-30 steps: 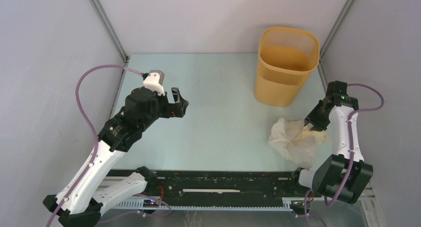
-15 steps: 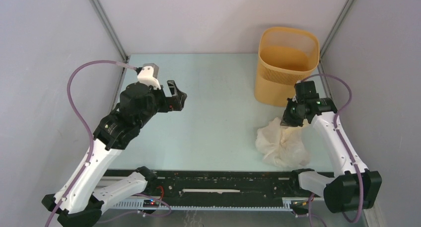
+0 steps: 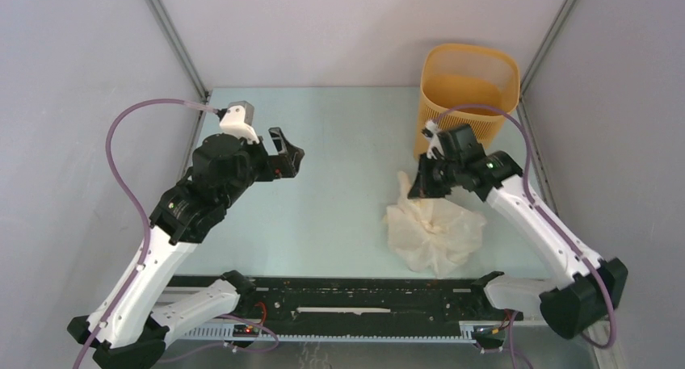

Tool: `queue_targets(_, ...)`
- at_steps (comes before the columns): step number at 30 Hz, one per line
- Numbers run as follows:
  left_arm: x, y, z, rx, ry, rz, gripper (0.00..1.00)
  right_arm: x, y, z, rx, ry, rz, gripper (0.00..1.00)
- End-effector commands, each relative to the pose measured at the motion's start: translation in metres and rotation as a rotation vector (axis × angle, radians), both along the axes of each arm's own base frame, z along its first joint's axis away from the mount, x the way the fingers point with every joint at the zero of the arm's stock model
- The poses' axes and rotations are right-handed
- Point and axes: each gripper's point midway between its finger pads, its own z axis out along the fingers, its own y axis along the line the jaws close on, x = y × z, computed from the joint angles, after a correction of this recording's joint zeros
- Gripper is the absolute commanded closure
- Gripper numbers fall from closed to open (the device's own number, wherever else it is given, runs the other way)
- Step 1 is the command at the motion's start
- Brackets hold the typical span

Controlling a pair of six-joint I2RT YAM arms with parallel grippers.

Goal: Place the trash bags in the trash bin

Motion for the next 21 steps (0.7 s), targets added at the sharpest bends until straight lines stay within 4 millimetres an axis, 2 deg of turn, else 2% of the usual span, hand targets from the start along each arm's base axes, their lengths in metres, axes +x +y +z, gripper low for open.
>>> queue_targets(1, -0.007, 0.005, 0.034, -0.067, -0.076, 0.012, 0.0, 0.039, 0.061, 0.063, 0.095, -0.179, 0.132, 1.0)
queue_targets(6, -0.011, 0.004, 0.024, -0.093, -0.052, 0.005, 0.0, 0.055, 0.117, 0.132, 0.123, -0.333, 0.295, 1.0)
queue_targets(8, -0.011, 0.006, 0.026, -0.099, -0.057, 0.019, 0.0, 0.058, 0.127, 0.153, 0.121, -0.397, 0.316, 1.0)
queue_targets(10, -0.01, 0.013, 0.033, -0.096, -0.069, 0.044, 0.0, 0.058, 0.13, 0.163, 0.127, -0.415, 0.318, 1.0)
queue_targets(12, -0.01, 0.021, 0.04, -0.075, -0.086, 0.057, 0.0, 0.054, 0.126, 0.162, 0.12, -0.419, 0.307, 1.0)
queue_targets(14, -0.011, 0.026, 0.035, -0.056, -0.088, 0.072, 0.0, 0.051, 0.122, 0.146, 0.123, -0.42, 0.278, 1.0)
queue_targets(17, -0.011, 0.027, 0.016, -0.031, -0.052, 0.076, 0.0, 0.039, 0.116, 0.106, 0.182, -0.32, 0.207, 1.0)
queue_targets(21, -0.007, 0.015, 0.011, -0.03, -0.031, 0.034, 0.0, 0.006, 0.142, 0.071, 0.33, -0.182, 0.228, 1.0)
